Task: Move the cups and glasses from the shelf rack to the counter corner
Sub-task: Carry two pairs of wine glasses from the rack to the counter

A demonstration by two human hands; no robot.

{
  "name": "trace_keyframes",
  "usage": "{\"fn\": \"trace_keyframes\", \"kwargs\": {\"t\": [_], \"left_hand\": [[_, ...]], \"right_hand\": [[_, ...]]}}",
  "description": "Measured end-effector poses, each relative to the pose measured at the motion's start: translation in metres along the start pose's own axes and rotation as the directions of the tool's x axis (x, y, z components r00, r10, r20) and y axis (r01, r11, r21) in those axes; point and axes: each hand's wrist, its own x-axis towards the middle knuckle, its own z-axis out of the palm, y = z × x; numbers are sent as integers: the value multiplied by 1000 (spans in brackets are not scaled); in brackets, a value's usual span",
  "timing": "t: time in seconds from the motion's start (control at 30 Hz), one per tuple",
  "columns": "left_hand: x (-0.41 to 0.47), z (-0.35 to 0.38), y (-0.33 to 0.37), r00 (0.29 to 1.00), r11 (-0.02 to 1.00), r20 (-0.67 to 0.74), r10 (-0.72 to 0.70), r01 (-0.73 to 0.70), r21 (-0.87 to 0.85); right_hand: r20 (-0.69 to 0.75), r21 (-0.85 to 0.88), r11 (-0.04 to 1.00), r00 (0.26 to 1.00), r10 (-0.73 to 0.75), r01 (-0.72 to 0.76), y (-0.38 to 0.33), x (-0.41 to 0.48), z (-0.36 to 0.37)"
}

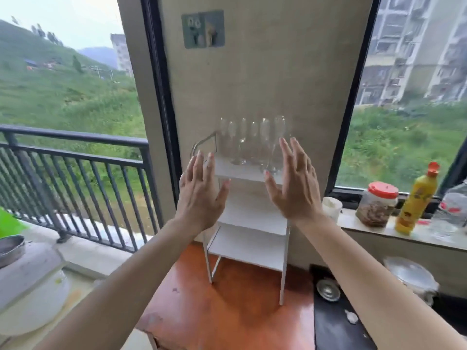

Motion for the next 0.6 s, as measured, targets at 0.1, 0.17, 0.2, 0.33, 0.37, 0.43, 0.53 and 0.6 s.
{"fn": "trace_keyframes", "kwargs": {"t": [0.1,0.17,0.2,0.33,0.37,0.43,0.53,0.6], "left_hand": [[36,12,-6,999,995,27,25,-23,-92],[57,23,-6,999,990,39,36,-30,-134],[68,29,-5,998,989,46,34,-27,-143],[119,49,2,997,992,69,-34,42,-115],[132,53,3,997,992,67,-49,56,-111],[156,60,4,995,990,76,-64,73,-119],[178,72,7,992,986,97,-79,91,-137],[182,79,9,994,976,64,-92,103,-193]], "right_hand": [[-22,-7,998,997,67,-68,1,29,11],[-17,-21,992,992,123,-124,4,46,18],[-11,-20,988,988,156,-156,6,55,22],[15,-4,972,972,235,-235,15,86,33],[26,-11,973,972,232,-232,18,92,35],[51,-34,972,971,234,-232,22,103,38],[72,-20,970,968,241,-241,28,111,43],[80,13,969,966,246,-248,30,112,45]]}}
